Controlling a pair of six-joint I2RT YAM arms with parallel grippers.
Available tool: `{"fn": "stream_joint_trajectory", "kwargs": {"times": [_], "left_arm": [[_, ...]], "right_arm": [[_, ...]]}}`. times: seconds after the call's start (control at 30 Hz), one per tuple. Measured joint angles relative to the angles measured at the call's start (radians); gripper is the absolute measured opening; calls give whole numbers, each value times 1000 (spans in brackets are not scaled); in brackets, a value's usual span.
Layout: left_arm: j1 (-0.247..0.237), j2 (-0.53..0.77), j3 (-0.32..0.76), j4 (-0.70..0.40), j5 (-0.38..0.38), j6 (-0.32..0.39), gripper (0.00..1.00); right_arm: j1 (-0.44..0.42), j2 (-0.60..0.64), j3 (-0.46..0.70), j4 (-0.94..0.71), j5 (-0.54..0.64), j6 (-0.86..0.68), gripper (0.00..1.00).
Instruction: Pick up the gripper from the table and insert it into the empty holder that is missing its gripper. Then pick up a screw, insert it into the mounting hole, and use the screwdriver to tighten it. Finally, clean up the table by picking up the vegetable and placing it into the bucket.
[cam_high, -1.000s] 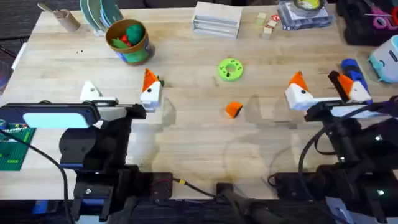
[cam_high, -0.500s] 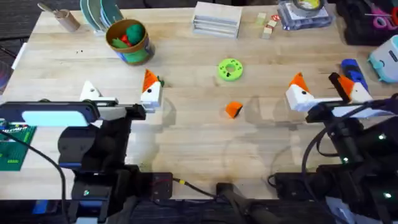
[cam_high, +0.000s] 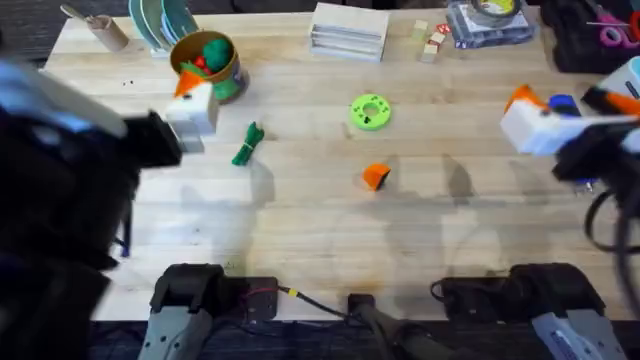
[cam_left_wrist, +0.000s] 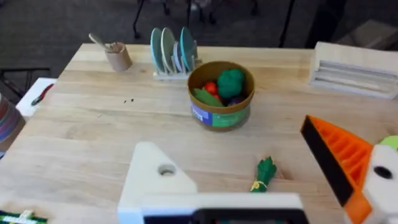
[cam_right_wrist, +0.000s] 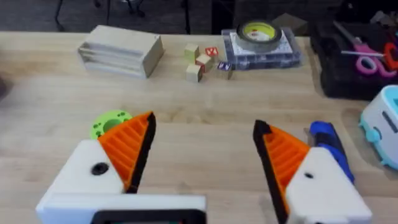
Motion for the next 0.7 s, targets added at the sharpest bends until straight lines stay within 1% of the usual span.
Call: {"fn": "stream_joint_trajectory", "kwargs": {"times": [0.13, 0.23, 0.37, 0.57, 0.7], "left_arm": [[0, 156, 132, -63, -13, 1, 993], [0, 234, 173, -59, -12, 3, 993], [0, 297, 176, -74, -12, 3, 993], [0, 384, 176, -121, -12, 3, 993], [0, 495, 176, -143, -1, 3, 993]], "right_arm": [[0, 119, 116, -10, 0, 0, 991], [0, 173, 153, -6, -4, 0, 992], [0, 203, 157, -22, -12, 0, 991], [0, 205, 157, -24, -16, 0, 991], [0, 205, 157, -24, -16, 0, 991]]}}
